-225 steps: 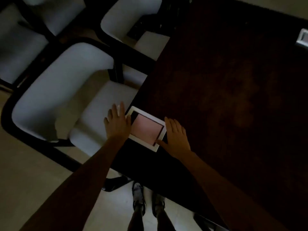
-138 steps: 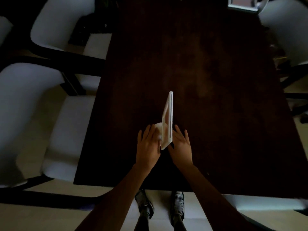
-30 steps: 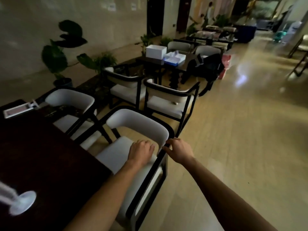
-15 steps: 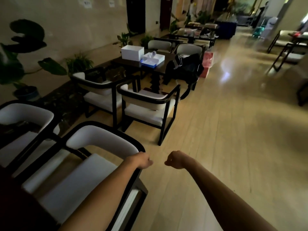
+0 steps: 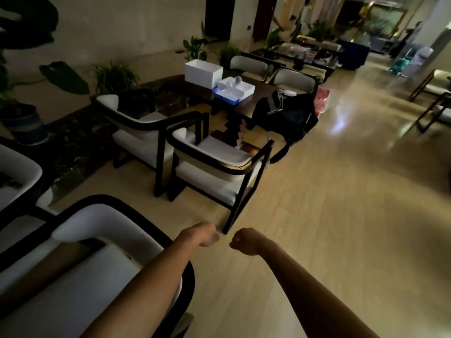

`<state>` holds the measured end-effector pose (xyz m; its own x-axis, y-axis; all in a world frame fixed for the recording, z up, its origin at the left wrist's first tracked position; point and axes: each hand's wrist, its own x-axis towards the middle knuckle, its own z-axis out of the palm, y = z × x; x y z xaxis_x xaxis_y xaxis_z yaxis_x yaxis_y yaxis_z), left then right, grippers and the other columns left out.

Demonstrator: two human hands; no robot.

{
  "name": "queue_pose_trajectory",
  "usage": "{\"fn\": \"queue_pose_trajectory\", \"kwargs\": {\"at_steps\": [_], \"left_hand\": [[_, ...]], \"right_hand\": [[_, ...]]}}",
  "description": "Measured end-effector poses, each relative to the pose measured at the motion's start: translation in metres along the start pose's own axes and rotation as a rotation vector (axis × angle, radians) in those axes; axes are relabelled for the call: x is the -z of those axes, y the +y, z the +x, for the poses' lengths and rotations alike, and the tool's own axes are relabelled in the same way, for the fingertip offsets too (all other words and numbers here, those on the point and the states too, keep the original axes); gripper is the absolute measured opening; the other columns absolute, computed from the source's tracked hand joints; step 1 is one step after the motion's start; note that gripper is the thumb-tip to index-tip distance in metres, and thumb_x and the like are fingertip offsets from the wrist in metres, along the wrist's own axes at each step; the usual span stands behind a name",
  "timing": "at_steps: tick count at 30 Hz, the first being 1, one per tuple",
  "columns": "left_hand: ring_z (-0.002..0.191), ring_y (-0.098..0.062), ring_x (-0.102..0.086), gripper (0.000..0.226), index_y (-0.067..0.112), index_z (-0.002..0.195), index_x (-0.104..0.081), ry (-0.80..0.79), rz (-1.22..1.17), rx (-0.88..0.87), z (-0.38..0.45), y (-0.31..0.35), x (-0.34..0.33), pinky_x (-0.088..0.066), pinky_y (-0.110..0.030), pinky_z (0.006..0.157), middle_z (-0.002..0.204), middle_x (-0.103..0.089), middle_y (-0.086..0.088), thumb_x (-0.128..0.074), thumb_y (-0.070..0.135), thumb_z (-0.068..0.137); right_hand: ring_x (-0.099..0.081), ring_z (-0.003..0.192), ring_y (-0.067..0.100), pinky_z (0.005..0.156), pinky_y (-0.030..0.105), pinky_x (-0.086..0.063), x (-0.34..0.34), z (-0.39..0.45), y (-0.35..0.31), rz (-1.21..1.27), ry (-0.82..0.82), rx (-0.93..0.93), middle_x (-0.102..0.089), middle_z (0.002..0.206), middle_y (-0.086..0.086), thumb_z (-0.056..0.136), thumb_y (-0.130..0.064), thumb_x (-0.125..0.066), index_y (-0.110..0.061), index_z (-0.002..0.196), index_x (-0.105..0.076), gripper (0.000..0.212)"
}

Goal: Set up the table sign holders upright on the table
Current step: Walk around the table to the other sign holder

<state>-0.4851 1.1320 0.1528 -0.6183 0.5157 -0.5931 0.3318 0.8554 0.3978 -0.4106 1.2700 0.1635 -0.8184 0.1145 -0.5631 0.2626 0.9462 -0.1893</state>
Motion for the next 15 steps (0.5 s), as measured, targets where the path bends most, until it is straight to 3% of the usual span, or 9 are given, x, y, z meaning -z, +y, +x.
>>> {"fn": "queue_pose_trajectory", "kwargs": {"at_steps": [4, 9, 15], "left_hand": [[0.116, -0.036, -0.054, 0.040, -0.002, 0.119, -0.055, 0.019, -0.082, 0.035, 0.043, -0.007, 0.031, -0.045, -0.042, 0.097, 0.126, -0.057, -0.023, -0.039, 0.028, 0.097], [0.116, -0.030, -0.055, 0.042, 0.005, 0.131, -0.049, -0.007, -0.131, 0.083, 0.109, -0.021, 0.056, -0.046, -0.035, 0.092, 0.134, -0.054, -0.016, -0.041, 0.029, 0.098], [0.109, -0.028, -0.059, 0.034, 0.008, 0.119, -0.057, 0.055, -0.182, 0.192, 0.193, -0.032, 0.104, -0.047, -0.036, 0.091, 0.125, -0.060, -0.015, -0.042, 0.029, 0.097]], "right_hand": [[-0.055, 0.118, 0.031, 0.098, 0.036, -0.043, 0.028, 0.058, 0.005, -0.015, -0.024, 0.042, -0.061, 0.128, 0.015, 0.096, -0.034, -0.044, -0.007, 0.120, -0.061, 0.040], [-0.058, 0.112, 0.029, 0.092, 0.034, -0.045, 0.060, 0.136, 0.009, -0.019, -0.062, 0.112, -0.064, 0.122, 0.013, 0.093, -0.034, -0.048, -0.008, 0.112, -0.065, 0.036], [-0.058, 0.112, 0.028, 0.094, 0.039, -0.046, 0.114, 0.245, 0.001, -0.104, -0.108, 0.268, -0.065, 0.120, 0.013, 0.094, -0.035, -0.048, -0.009, 0.114, -0.064, 0.037]]}}
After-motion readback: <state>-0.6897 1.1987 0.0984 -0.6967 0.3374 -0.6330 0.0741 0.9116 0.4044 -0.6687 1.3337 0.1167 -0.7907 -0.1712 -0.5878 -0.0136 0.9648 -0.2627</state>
